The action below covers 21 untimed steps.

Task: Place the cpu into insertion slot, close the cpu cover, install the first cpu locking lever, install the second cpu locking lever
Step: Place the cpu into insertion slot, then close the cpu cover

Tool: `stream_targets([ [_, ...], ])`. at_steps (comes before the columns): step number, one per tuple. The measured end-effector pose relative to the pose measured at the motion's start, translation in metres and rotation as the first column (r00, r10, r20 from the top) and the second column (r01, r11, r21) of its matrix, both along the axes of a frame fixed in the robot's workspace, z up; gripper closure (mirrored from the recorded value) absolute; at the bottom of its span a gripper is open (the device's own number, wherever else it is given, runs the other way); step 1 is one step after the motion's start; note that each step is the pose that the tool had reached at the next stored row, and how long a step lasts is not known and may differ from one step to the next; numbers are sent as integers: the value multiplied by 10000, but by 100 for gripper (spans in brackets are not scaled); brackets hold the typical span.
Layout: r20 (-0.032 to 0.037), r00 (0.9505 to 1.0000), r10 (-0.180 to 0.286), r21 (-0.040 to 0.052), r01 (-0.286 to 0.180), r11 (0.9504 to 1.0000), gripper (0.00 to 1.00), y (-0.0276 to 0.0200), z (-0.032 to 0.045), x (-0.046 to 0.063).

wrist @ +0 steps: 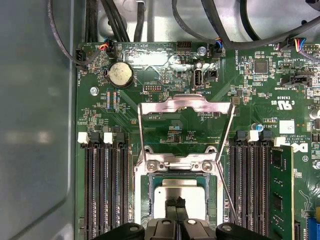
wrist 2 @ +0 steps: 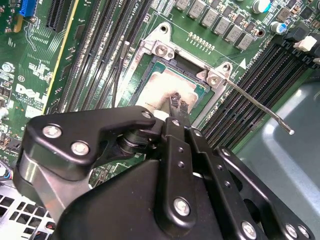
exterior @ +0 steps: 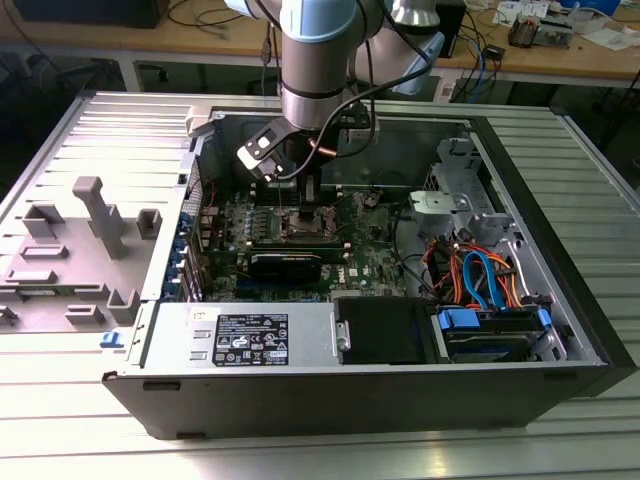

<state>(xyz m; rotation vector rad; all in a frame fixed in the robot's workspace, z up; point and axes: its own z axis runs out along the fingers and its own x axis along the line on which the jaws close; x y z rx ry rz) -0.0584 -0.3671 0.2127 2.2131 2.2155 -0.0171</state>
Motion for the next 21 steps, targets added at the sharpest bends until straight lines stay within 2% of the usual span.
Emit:
stream_targets([
  [17, 0, 10000, -1, -2, 1, 10000, 89, 0, 1, 0],
  [21, -7, 10000, 0, -1, 0, 10000, 89, 0, 44, 1],
])
